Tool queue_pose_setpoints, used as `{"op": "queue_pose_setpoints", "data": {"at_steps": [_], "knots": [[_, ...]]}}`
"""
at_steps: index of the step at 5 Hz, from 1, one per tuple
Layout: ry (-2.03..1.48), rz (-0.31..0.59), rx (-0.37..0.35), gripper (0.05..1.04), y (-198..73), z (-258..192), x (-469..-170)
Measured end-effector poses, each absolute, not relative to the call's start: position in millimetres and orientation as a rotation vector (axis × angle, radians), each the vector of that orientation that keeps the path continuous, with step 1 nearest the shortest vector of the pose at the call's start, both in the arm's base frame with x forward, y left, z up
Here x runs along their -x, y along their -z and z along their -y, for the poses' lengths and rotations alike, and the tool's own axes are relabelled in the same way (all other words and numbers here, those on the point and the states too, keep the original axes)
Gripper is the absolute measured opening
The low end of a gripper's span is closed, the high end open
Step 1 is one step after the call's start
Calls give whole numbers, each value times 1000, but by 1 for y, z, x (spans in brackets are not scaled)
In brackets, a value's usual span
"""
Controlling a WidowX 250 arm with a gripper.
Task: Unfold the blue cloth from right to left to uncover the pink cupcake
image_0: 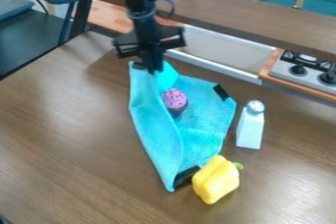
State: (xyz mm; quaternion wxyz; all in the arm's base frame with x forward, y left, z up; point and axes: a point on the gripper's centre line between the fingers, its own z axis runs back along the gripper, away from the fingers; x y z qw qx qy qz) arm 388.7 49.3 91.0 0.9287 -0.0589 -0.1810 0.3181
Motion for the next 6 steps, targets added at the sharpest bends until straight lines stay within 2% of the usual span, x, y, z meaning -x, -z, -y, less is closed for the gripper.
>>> {"op": "queue_pose_setpoints", "data": {"at_steps": [2,3,6], "knots": [[-643,354,164,49,-81,-95,-362],[-620,346,178,49,-77,-103,-355],[-704,303,184,49,-72,-145,-328]]}}
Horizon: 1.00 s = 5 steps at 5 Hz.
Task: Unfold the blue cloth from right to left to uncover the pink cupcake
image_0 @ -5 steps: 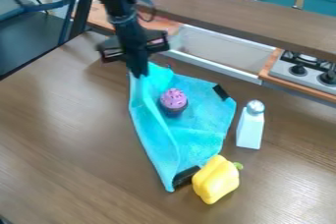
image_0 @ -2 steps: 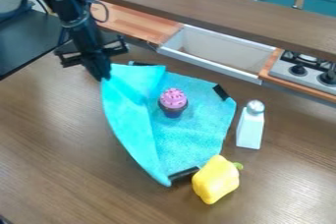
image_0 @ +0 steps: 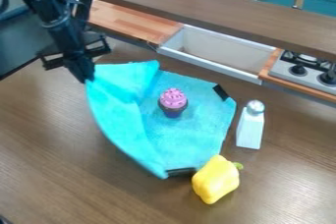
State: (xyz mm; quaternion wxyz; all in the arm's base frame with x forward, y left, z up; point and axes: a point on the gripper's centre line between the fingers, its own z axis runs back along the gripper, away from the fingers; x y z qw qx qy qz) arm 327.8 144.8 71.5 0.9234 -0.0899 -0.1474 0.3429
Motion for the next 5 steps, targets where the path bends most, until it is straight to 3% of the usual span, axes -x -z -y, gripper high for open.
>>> {"op": "queue_pose_setpoints", "data": {"at_steps": [2,5], "knots": [[-719,263,159,49,-71,-158,-315],[-740,244,47,50,-56,-173,-301]]}}
